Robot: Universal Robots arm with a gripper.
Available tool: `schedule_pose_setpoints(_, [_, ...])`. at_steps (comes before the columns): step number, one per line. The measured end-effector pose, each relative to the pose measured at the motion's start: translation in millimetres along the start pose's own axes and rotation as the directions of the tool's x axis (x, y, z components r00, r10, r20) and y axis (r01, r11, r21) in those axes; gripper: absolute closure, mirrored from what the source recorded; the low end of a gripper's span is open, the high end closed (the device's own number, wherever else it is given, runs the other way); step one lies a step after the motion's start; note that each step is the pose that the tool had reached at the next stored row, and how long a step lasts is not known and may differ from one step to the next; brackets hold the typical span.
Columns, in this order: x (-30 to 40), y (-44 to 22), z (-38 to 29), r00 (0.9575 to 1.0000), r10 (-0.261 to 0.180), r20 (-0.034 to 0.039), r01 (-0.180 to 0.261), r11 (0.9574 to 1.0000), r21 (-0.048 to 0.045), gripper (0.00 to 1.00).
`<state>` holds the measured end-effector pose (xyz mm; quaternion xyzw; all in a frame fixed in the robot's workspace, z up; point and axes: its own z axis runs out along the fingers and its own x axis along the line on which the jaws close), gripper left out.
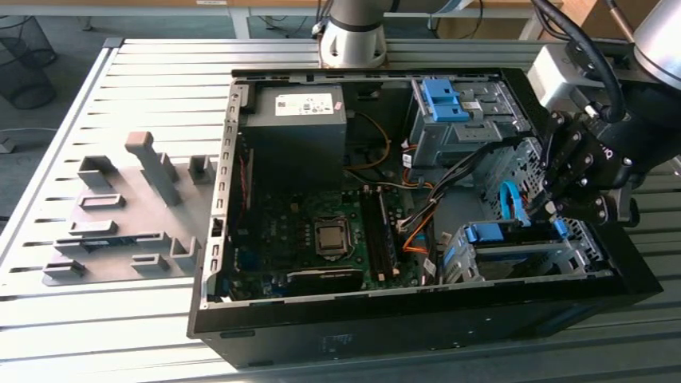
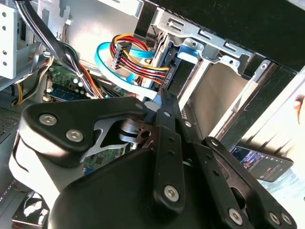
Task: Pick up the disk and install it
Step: 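Insert the second disk wire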
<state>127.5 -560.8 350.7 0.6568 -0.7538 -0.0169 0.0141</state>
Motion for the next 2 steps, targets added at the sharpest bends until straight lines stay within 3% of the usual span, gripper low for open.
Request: schedule_pose_setpoints(2, [0.0, 0.0, 0.0, 1.0, 0.0, 0.0, 0.0, 1.0, 0.0, 0.89])
